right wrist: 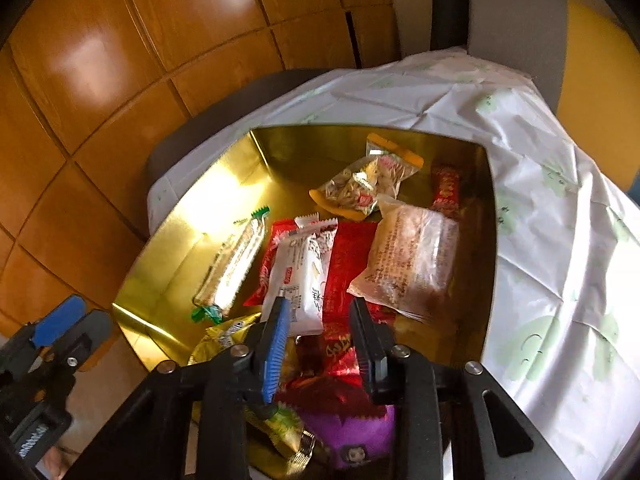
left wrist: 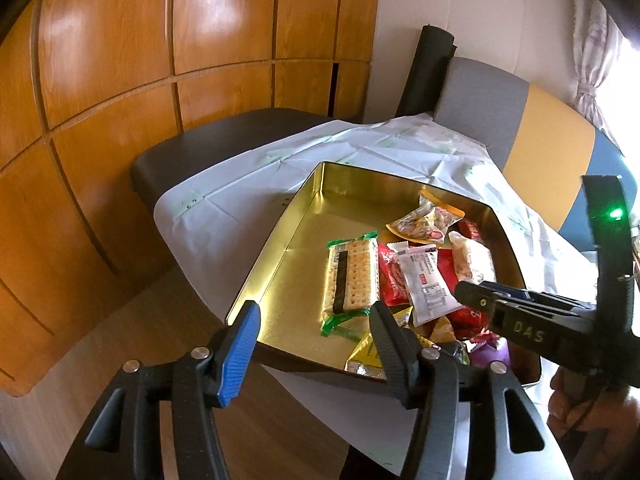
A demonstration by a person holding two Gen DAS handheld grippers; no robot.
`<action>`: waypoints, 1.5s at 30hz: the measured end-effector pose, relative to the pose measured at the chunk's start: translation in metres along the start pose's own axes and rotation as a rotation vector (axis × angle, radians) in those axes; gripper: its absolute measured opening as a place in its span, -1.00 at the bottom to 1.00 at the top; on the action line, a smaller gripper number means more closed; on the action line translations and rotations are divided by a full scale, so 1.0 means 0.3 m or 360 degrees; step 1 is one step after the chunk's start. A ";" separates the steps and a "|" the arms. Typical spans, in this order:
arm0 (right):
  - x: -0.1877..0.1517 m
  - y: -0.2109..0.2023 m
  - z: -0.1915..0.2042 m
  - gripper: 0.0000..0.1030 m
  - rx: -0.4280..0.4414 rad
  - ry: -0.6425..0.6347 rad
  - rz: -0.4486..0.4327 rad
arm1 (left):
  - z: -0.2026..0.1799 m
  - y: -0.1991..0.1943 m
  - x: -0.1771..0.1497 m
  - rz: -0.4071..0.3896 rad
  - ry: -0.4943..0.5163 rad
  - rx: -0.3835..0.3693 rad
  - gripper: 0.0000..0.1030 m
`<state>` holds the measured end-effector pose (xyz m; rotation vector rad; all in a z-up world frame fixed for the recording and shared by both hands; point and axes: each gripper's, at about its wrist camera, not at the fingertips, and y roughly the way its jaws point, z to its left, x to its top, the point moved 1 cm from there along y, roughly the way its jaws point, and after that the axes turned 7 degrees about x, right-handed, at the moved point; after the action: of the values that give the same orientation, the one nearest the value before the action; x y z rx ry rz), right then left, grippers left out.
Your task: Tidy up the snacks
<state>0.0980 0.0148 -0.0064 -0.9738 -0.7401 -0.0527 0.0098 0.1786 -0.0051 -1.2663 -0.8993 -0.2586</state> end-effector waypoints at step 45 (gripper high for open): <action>-0.288 -0.336 0.029 0.55 -0.0467 0.0015 -0.0396 | -0.115 -0.171 -0.083 -0.0243 0.0084 0.0054 0.32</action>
<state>-0.0084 -0.0611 0.0192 -1.1533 -0.8569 -0.3918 -0.0233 0.1237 0.0128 -1.1558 -0.9527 -0.3944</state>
